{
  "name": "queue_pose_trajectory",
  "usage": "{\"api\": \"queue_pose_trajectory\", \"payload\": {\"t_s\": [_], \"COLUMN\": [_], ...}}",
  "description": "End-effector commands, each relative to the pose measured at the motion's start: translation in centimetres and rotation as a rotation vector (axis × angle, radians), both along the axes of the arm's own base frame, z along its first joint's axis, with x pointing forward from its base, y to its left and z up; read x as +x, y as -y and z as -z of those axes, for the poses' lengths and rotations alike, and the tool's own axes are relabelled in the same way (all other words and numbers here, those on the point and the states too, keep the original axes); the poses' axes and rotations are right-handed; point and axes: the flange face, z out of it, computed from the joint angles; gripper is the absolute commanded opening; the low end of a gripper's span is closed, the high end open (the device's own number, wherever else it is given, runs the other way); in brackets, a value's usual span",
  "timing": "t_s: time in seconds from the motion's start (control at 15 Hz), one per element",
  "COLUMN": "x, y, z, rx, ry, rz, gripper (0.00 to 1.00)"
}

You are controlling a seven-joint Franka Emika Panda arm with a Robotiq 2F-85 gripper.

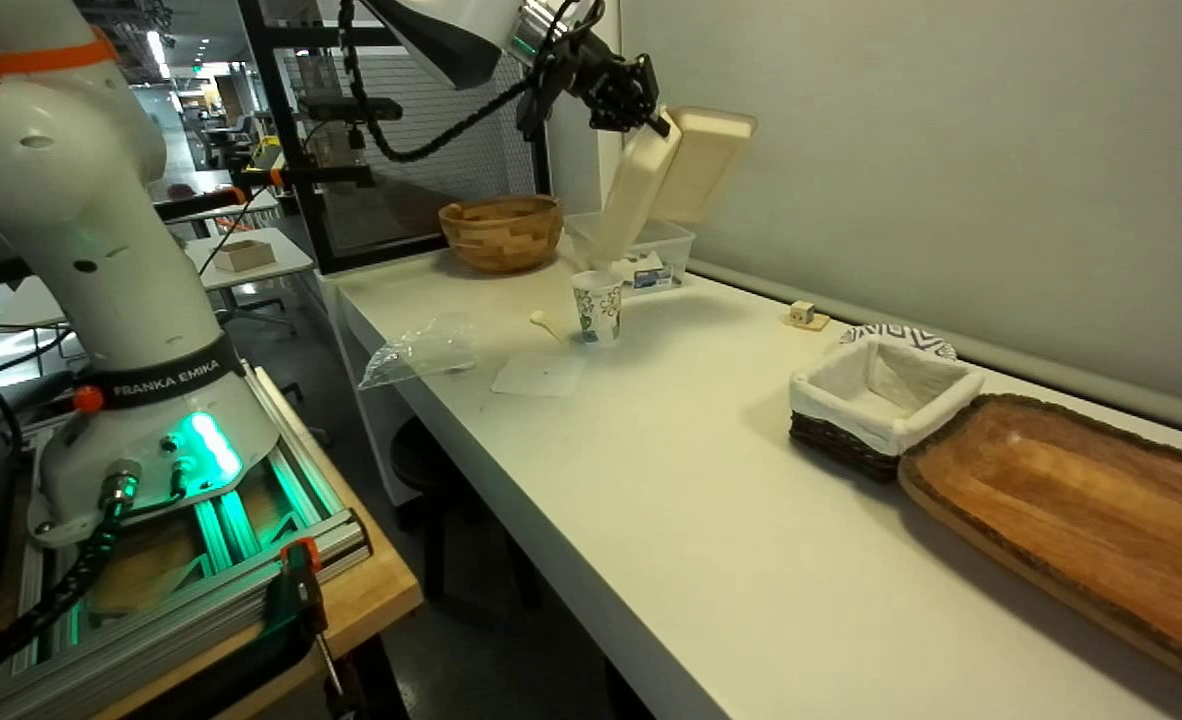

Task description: Pour the contents from the lunch pack into the cup

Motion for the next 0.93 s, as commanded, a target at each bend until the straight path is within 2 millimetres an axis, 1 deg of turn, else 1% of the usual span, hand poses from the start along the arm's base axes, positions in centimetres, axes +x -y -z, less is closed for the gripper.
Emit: {"api": "queue_pose_trajectory", "payload": {"t_s": [0.0, 0.2, 0.47, 0.87], "x": [-1.1, -1.2, -1.4, -1.4], "y": [0.1, 0.2, 0.0, -1.2], "z": [-0.2, -0.4, -0.6, -0.2], "rx": [-0.057, -0.092, -0.137, -0.181], "ry": [-0.007, -0.004, -0.002, -0.001], "rz": [-0.009, -0.012, -0.012, -0.004], "gripper": [0.01, 0.01, 0.01, 0.01]}}
